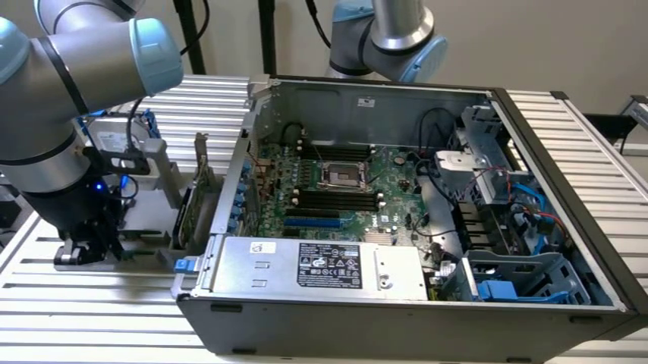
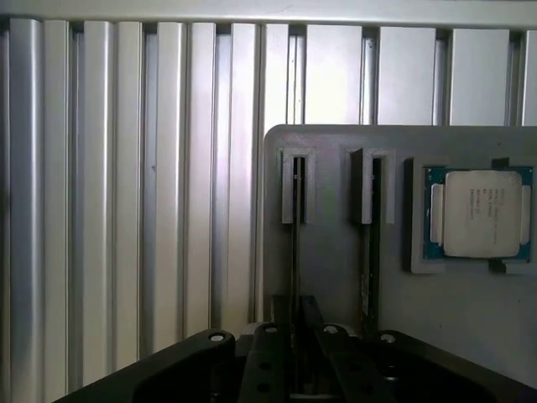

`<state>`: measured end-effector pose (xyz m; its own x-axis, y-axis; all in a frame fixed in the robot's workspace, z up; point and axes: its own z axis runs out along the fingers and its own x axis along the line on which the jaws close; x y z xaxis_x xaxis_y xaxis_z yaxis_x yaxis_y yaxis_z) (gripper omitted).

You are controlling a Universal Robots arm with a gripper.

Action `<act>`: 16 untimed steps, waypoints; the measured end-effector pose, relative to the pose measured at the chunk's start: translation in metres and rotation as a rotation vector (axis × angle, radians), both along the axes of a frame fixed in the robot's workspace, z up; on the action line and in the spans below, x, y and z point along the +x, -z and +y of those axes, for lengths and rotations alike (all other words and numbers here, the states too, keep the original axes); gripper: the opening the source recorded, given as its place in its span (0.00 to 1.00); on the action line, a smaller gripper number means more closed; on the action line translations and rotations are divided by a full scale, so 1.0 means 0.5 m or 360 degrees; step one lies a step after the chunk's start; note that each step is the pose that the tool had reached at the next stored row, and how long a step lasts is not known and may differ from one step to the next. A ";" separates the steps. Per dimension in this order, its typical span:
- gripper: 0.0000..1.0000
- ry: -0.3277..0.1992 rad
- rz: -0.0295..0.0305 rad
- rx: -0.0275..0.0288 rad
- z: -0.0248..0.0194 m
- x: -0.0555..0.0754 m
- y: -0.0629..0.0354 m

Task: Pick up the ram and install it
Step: 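Pick up the ram and move it above insertion slot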

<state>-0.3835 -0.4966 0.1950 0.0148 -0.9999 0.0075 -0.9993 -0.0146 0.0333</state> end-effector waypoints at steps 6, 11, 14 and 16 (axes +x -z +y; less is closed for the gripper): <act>0.14 -0.0021 0.00000 0.00000 0.0007 0.000 0.000; 0.13 -0.0021 -0.00001 0.00000 0.0007 0.000 0.000; 0.13 -0.0025 -0.00001 0.00001 0.0007 0.000 0.000; 0.13 -0.0029 0.00000 0.00000 0.0007 0.000 0.000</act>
